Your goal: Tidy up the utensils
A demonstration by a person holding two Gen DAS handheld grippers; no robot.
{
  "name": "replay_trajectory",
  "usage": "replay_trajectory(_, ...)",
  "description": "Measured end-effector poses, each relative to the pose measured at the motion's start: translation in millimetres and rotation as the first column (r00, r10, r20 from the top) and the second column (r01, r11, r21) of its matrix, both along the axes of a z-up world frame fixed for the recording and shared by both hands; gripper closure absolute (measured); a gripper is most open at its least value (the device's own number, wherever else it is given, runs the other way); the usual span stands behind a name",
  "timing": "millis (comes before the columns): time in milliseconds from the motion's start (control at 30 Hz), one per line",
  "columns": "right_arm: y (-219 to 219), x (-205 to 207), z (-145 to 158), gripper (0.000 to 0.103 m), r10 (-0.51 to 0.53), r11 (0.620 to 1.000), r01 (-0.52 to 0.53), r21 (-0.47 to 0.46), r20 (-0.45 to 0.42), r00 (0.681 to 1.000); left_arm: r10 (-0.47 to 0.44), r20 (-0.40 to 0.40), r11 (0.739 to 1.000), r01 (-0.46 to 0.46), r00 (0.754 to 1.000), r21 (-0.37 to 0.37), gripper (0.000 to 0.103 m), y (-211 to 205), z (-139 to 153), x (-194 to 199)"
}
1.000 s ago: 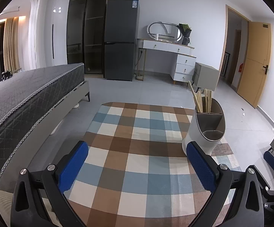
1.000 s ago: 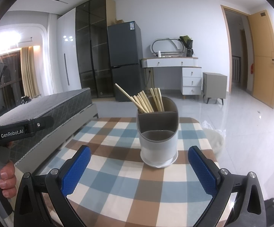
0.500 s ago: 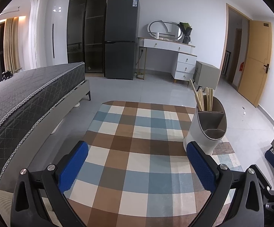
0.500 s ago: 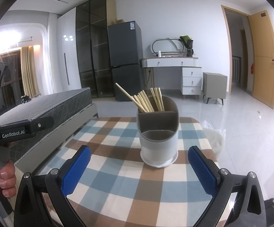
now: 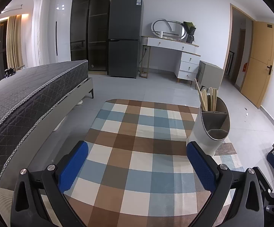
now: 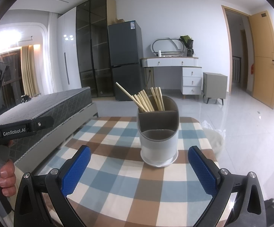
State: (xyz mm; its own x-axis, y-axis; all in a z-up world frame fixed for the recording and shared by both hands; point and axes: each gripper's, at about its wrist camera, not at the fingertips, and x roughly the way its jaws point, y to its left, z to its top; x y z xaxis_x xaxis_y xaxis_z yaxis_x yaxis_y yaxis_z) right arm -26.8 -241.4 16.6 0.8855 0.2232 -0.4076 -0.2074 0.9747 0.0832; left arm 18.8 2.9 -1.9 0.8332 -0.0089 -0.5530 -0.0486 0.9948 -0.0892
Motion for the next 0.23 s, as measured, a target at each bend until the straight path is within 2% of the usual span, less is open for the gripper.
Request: replay_trajectory(233, -1.2, 0.1, -1.4, 0.000, 0.003, 1.000, -0.003, -0.003, -0.004, 1.000, 0.001, 0.007, 1.000, -0.001, 1.000, 0.007, 0.002, -0.4, 1.5, -2.0)
